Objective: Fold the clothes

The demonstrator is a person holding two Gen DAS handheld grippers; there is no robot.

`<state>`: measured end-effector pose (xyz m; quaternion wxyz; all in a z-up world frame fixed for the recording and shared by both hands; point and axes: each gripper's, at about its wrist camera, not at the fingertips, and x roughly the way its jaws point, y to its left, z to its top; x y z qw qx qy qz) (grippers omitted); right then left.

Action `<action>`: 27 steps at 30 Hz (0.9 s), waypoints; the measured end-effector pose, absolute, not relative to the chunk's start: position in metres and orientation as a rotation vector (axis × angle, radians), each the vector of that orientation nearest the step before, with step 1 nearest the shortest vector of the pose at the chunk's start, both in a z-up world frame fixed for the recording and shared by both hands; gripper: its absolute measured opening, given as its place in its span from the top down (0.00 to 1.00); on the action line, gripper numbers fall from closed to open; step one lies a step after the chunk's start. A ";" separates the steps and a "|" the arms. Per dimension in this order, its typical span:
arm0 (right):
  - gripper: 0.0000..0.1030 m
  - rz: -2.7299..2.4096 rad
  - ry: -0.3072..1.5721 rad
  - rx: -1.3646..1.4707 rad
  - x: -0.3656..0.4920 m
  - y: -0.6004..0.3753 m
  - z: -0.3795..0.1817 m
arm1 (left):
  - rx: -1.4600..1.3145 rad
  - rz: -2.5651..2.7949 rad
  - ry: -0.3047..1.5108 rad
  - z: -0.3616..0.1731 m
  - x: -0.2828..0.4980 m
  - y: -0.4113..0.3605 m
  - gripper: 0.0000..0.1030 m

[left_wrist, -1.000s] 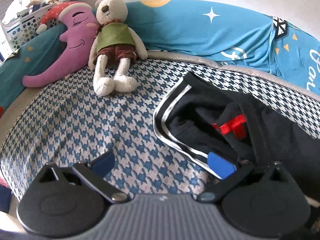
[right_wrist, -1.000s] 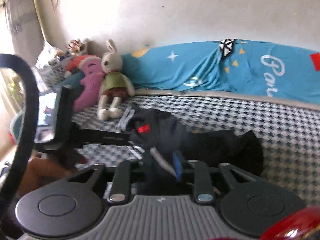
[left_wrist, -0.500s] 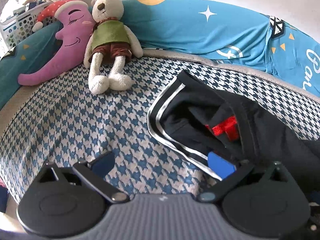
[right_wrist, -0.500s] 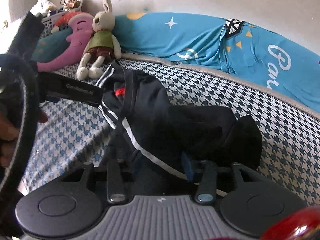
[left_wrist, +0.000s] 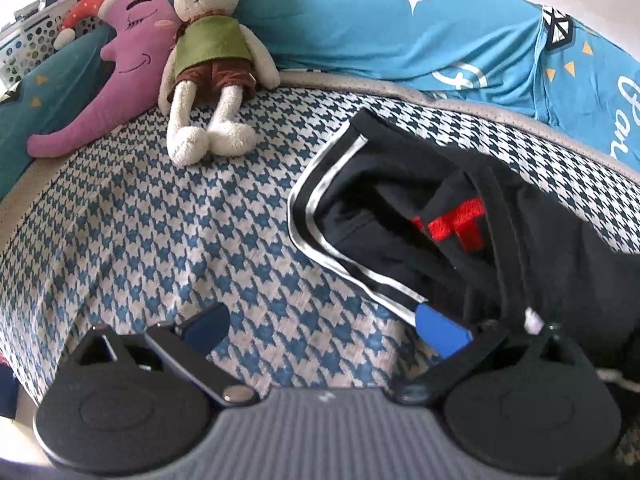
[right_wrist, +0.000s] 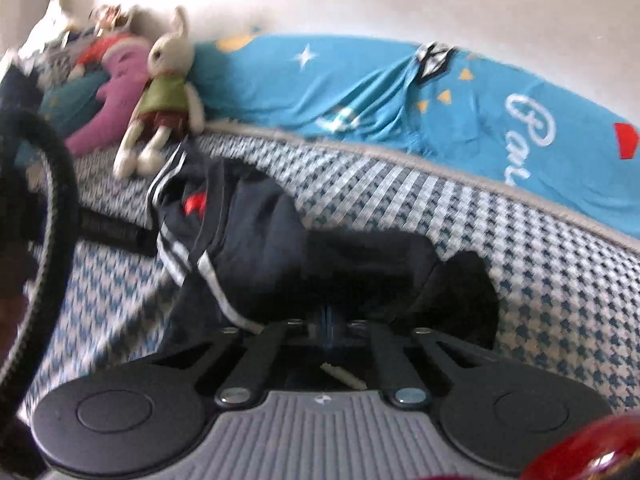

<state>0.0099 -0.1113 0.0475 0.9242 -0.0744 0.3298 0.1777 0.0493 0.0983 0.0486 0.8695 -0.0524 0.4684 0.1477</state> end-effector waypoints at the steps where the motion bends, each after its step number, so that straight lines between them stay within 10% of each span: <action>1: 0.98 0.354 0.659 -0.141 0.011 -0.113 0.051 | -0.115 0.302 0.985 0.048 0.050 0.098 0.00; 27: 0.85 0.451 0.648 -0.078 0.026 -0.121 0.070 | -0.245 0.209 1.030 0.045 0.057 0.103 0.00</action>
